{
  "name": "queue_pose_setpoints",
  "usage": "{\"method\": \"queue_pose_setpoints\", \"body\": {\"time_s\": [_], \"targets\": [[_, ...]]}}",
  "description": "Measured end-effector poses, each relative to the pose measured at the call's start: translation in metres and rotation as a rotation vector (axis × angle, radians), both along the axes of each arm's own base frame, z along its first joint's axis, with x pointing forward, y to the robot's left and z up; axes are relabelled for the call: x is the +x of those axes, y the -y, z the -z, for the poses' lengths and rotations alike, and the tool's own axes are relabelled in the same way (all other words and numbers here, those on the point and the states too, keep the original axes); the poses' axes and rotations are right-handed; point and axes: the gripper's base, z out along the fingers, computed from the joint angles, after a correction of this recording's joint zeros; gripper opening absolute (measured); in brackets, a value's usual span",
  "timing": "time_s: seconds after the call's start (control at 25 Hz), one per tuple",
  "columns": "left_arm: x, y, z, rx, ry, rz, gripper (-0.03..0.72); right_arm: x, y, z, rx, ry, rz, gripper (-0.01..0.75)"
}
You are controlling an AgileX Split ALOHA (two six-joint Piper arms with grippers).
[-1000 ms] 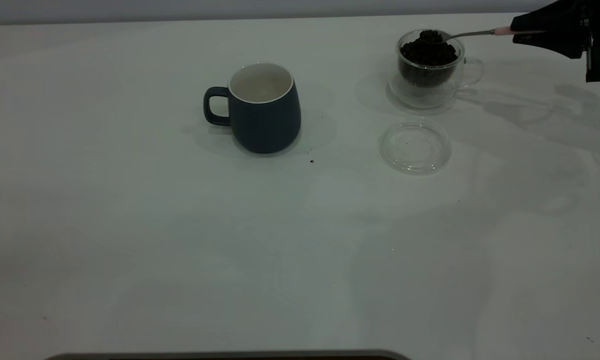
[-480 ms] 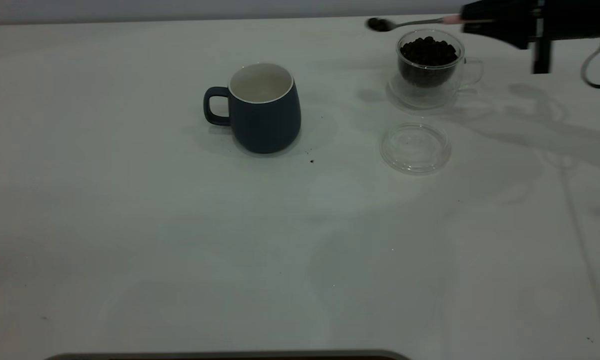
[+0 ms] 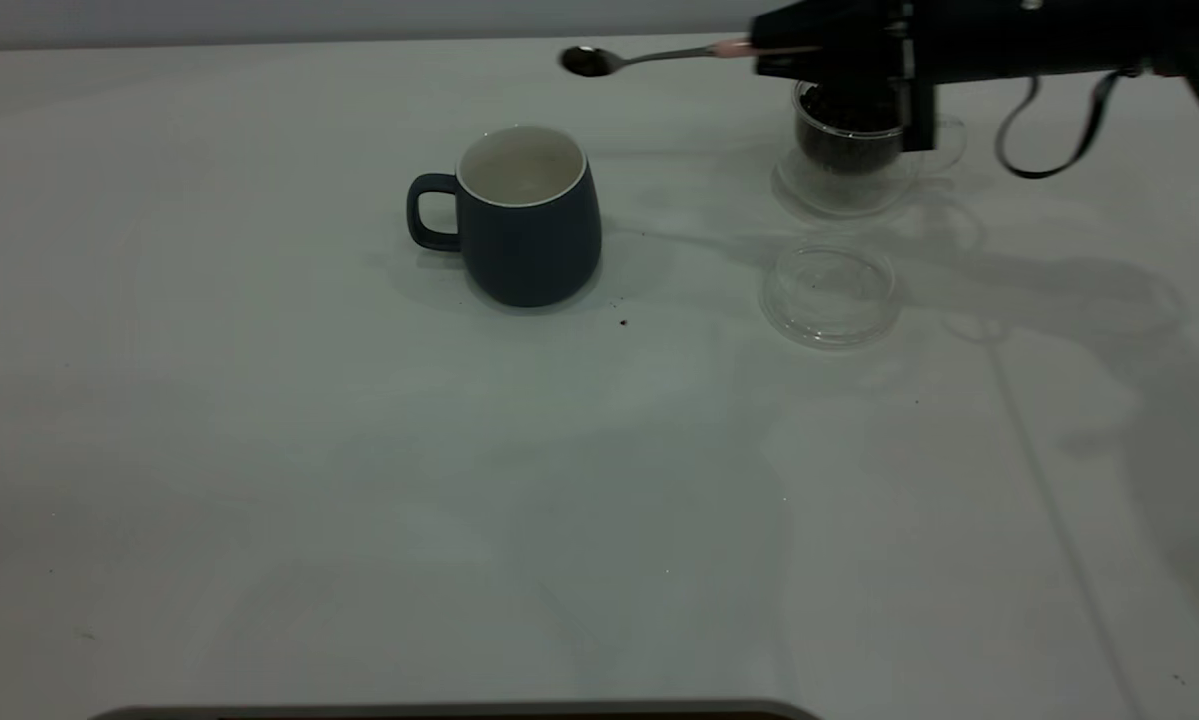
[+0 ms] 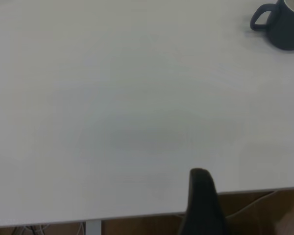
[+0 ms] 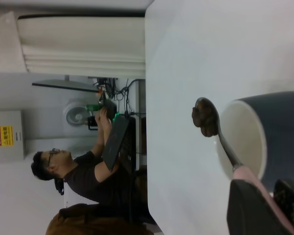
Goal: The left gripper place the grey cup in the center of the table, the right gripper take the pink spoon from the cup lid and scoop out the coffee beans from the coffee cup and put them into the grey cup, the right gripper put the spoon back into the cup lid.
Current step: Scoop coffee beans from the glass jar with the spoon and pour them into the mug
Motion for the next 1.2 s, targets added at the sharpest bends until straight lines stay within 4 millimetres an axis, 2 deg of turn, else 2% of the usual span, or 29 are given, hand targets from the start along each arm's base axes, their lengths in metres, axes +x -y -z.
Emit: {"method": "queue_pose_setpoints", "body": {"time_s": [0.2, 0.4, 0.84, 1.04, 1.12, 1.2], "targets": [[0.000, 0.000, 0.000, 0.000, 0.000, 0.000, 0.567, -0.004, -0.023, 0.003, -0.047, 0.030, -0.036, 0.098], [0.000, 0.000, 0.000, 0.000, 0.000, 0.000, 0.567, -0.005, -0.029, 0.005, -0.101, 0.118, -0.067, 0.098], [0.000, 0.000, 0.000, 0.000, 0.000, 0.000, 0.567, -0.001, -0.024, 0.012, -0.379, 0.633, -0.221, 0.098], [0.000, 0.000, 0.000, 0.000, 0.000, 0.000, 0.567, 0.000, -0.024, 0.009, -0.380, 0.624, -0.215, 0.098], [0.000, 0.000, 0.000, -0.001, 0.000, -0.001, 0.567, -0.002, -0.024, -0.001, -0.372, 0.574, -0.210, 0.098], [0.000, 0.000, 0.000, -0.001, 0.000, -0.001, 0.567, -0.010, -0.020, -0.020, -0.360, 0.514, -0.187, 0.098]]}}
